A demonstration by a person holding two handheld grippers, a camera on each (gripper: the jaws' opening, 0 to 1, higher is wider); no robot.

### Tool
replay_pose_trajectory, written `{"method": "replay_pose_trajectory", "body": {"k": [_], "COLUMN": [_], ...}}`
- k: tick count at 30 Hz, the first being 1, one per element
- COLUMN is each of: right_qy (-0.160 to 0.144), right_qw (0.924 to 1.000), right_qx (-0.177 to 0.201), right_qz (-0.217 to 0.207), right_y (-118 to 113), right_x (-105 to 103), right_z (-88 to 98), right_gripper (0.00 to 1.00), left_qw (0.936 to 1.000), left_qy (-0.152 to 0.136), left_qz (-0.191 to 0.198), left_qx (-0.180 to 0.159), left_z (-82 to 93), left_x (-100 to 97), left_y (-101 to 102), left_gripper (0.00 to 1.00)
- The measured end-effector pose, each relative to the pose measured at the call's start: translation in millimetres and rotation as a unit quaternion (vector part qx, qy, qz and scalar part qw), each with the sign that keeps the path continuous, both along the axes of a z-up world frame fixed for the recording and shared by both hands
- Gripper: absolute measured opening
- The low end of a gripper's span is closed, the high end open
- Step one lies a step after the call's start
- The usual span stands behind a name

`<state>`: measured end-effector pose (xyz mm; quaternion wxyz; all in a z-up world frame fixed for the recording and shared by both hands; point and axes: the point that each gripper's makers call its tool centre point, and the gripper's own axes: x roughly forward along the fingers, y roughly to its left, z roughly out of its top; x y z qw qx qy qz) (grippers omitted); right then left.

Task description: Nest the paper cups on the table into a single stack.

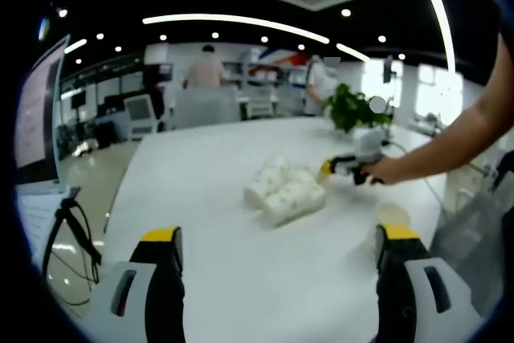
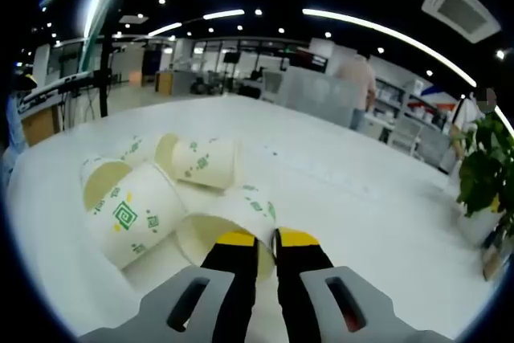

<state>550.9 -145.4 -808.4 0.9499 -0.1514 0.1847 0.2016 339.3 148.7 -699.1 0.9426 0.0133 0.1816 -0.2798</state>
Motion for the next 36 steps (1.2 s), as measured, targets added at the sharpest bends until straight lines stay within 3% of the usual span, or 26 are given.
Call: {"method": "replay_pose_trajectory", "body": {"k": [7,18,27,36], "right_qy": [-0.002,0.034,0.047,0.060], "right_qw": [1.0000,0.9990,0.9980,0.9975], "right_qx": [-0.002,0.017,0.007,-0.014], "right_qz": [-0.004,-0.026,-0.041,-0.034], "right_y": [-4,-20,-41,-46], "right_x": [4,7,14,11], "right_z": [6.4,19.0,51.1,88.1], "right_gripper": [0.04,0.00,0.00,0.00], "left_qw": [1.0000,1.0000,0.9998,0.9996], "left_qy": [-0.001,0.001,-0.006,-0.008], "left_qz": [-0.004,-0.008,-0.019,-0.026], "left_qx": [0.001,-0.001,-0.001,-0.002], "left_z": [0.0,0.2,1.8,1.1], "left_x": [-0.2,2.0,6.4,6.3], "left_y": [-2,-3,-10,-14], "left_gripper": [0.99,0.99,0.99,0.99]}}
